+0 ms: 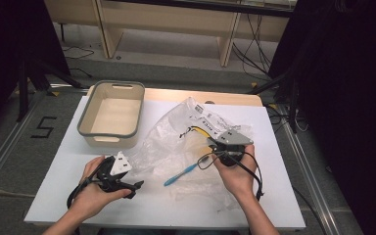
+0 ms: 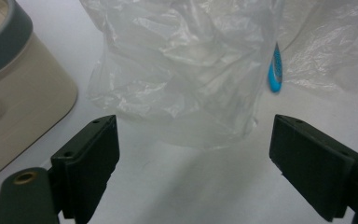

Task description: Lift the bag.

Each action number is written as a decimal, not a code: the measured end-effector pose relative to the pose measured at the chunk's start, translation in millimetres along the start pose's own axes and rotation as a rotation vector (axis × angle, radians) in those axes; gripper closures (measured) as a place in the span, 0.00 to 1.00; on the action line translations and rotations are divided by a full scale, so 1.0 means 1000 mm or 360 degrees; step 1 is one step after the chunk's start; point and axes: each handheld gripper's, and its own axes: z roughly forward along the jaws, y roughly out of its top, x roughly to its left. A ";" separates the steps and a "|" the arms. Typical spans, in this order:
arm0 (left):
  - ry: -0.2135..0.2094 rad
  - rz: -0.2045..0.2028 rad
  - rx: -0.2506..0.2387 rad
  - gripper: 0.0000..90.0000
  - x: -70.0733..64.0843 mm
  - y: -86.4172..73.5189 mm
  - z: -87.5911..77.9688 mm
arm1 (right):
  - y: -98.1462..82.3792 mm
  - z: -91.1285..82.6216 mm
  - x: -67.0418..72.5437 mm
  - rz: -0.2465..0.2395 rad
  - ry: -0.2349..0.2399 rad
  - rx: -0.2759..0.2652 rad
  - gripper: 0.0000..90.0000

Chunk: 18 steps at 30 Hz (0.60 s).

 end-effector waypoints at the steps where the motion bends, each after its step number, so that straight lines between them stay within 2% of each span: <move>1: 0.0009 -0.0004 0.0001 0.17 0.000 -0.001 0.001 | 0.000 0.000 0.000 -0.0003 -0.0005 -0.0005 1.00; 4: 0.0016 0.0001 0.0035 0.17 0.003 -0.003 0.006 | 0.001 -0.001 0.000 0.0001 -0.0001 -0.0005 1.00; 8: 0.0025 -0.0036 0.0048 0.19 0.003 -0.006 0.015 | 0.000 0.000 0.000 0.0002 -0.0005 0.0003 1.00; 12: 0.0012 -0.0026 -0.0029 0.27 0.001 0.000 0.019 | 0.000 0.000 0.000 0.0002 -0.0009 0.0006 1.00; 18: -0.0002 -0.0006 -0.0151 0.49 -0.002 0.008 0.021 | -0.002 0.000 0.000 0.0007 -0.0008 0.0012 1.00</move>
